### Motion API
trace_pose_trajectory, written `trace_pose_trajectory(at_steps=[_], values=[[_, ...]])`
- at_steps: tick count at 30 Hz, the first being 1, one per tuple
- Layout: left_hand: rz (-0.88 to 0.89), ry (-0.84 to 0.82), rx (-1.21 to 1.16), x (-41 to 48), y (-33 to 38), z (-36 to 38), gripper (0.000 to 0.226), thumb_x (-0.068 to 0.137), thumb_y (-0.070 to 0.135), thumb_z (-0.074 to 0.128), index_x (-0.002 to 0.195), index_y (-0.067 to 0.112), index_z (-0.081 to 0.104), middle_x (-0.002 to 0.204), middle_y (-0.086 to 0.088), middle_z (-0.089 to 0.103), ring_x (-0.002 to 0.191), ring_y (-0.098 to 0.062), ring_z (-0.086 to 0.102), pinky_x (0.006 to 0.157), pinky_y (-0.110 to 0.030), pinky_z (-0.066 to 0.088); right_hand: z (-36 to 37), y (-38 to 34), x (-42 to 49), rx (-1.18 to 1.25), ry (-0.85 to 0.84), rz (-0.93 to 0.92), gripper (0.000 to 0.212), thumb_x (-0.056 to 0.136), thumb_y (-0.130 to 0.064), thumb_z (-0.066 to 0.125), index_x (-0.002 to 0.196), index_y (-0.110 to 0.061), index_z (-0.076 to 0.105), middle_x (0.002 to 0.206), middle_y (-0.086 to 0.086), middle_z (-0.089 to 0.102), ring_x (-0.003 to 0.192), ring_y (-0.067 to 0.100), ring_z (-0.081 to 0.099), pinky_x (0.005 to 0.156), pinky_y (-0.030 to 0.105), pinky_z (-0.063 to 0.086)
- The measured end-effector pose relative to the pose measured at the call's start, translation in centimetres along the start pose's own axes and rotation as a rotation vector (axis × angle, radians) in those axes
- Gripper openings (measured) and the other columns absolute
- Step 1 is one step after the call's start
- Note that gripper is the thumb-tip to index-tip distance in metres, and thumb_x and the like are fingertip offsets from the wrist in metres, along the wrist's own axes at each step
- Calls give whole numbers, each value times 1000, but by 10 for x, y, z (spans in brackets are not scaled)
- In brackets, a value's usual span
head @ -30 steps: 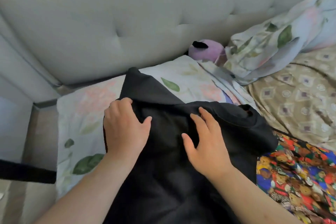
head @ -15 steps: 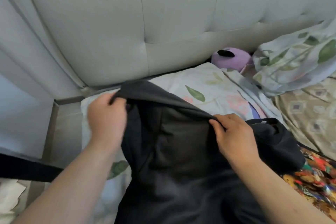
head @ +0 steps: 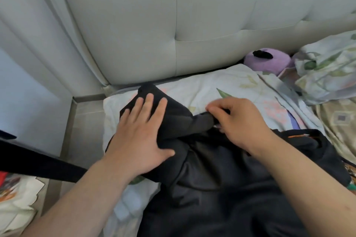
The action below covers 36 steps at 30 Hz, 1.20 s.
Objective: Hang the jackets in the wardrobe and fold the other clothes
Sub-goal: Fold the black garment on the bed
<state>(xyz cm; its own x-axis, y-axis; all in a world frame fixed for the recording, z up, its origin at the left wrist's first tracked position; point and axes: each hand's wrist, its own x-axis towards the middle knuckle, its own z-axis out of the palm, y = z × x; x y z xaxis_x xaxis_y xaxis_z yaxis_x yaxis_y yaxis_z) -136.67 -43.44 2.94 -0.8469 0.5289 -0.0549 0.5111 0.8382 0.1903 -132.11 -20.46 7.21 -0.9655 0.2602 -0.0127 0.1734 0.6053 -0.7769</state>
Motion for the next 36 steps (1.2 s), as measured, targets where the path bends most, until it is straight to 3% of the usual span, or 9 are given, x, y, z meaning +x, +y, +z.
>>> trace_pose_trajectory(at_steps=[4,8,11,14,18,22,29,33,36], values=[[-275,172,-445,35,-1,4,42,72,52,70,105,28,61,105,0,62,110,-29,59,85,-38,47,13,-51,8,257,222,-325,23,91,-21,60,97,-42,69,93,-24,68,79,4,67,76,18,52],[-668,532,-1247,53,-40,-5,8,79,11,67,75,18,64,90,-16,70,94,-36,68,85,-51,56,20,-29,-1,8,392,-294,36,96,-16,54,130,-26,60,129,-14,59,109,16,63,89,9,41],[-670,672,-1636,48,-71,-24,20,78,11,71,96,19,72,100,-9,76,95,-30,72,82,-49,59,6,13,3,-507,-115,210,37,102,-24,47,136,-14,54,142,6,55,130,25,50,98,25,35],[-555,699,-1784,38,-86,-35,22,85,6,66,104,16,74,104,-5,76,94,-26,74,71,-38,61,2,23,9,-685,-564,247,40,100,-34,46,135,-20,57,136,2,59,125,26,53,102,32,40],[-528,705,-1850,34,-78,-43,20,87,7,65,102,16,76,109,-5,75,98,-26,73,75,-37,61,-13,12,18,-448,-837,342,30,91,-50,53,97,-27,71,68,-6,55,64,14,51,61,29,41],[-508,725,-1867,39,-71,-56,23,87,7,65,108,14,73,109,-6,75,100,-26,72,80,-41,60,-31,1,24,-582,-1075,384,18,81,-52,71,92,-38,71,64,-6,53,47,9,43,52,23,39],[-381,833,-1837,53,-72,-81,32,88,13,67,120,10,66,116,-5,73,108,-24,69,91,-43,56,-21,4,101,-728,-154,155,21,86,-27,70,82,-15,54,83,4,62,88,28,62,66,31,38],[-321,677,-1957,55,-57,-92,33,98,18,57,129,10,63,125,-6,69,114,-25,67,92,-42,56,11,19,89,-427,-171,382,58,92,-27,67,141,-13,39,147,17,32,123,36,49,98,35,41],[-215,446,-2084,45,-43,-104,31,100,17,48,108,14,78,121,-7,70,113,-24,67,84,-38,58,21,-2,74,-198,24,218,43,92,-24,62,133,-12,53,132,9,50,110,28,56,93,28,42]])
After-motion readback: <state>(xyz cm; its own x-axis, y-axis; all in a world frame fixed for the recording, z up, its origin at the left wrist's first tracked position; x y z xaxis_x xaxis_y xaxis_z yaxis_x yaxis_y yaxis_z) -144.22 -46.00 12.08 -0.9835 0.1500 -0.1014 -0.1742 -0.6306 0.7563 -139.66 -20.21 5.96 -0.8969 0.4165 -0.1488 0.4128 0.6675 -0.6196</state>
